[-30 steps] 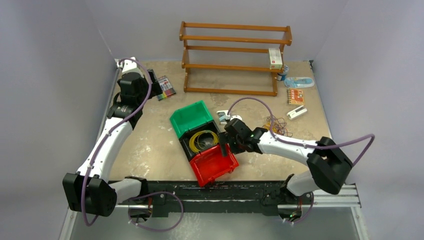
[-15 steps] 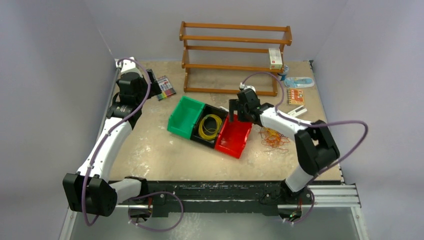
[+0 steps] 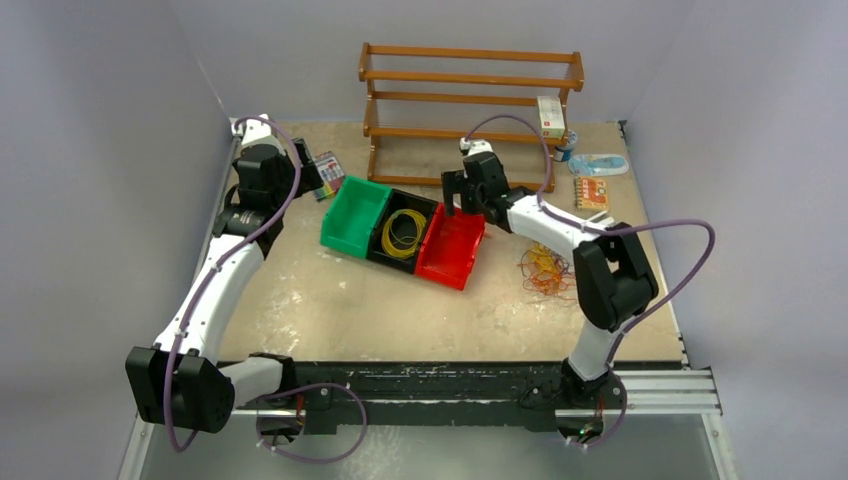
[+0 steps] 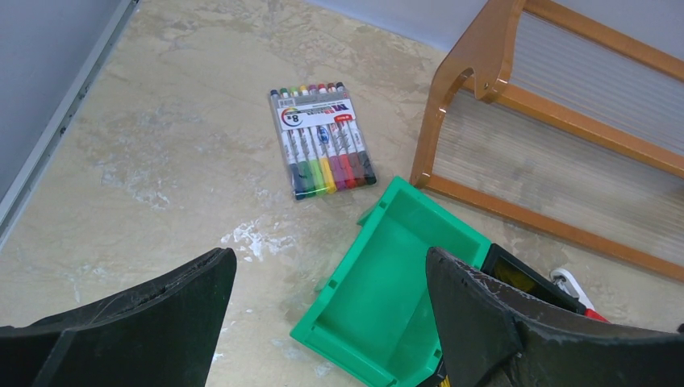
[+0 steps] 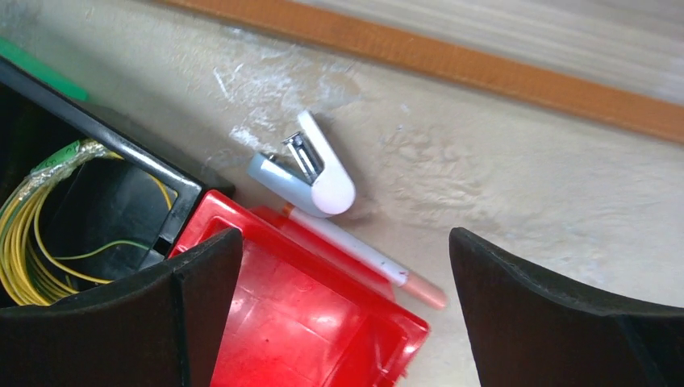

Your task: Untangle the cables

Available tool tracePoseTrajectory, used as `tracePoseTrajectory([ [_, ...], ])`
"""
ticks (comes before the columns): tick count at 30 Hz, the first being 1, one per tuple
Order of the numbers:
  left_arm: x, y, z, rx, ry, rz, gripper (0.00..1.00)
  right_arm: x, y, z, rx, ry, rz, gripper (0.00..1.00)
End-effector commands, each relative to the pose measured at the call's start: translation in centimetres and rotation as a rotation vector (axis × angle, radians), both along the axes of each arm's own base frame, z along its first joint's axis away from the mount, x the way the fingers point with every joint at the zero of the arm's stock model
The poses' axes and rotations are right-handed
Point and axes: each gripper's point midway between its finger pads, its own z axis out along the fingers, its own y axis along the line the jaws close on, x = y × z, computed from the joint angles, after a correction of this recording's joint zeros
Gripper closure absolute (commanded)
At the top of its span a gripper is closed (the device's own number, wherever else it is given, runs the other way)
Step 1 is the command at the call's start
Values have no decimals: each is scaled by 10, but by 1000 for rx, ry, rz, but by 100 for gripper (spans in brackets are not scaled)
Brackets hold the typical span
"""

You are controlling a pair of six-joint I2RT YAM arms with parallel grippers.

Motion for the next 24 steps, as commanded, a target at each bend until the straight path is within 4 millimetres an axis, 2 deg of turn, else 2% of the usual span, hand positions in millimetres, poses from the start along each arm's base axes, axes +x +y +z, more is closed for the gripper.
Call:
tracePoseTrajectory([
  [1, 5, 2, 11, -1, -38, 1, 13, 8, -32, 60, -77, -158, -65, 1],
  [6, 8, -3, 8, -19, -35, -17, 13, -19, -65, 70, -43, -151, -242, 1],
  [12, 14, -13, 2, -61, -20, -47, 13, -67, -133, 38, -9, 32, -587, 1],
  [17, 20, -24, -4, -104, -11, -86, 14, -104, -164, 23, 104, 73, -727, 1],
  [21, 21, -27, -6, -110, -6, -97, 14, -114, -192, 17, 115, 64, -850, 1],
  [24, 22, -28, -6, -114, -8, -103, 14, -111, -218, 14, 102, 47, -917, 1],
])
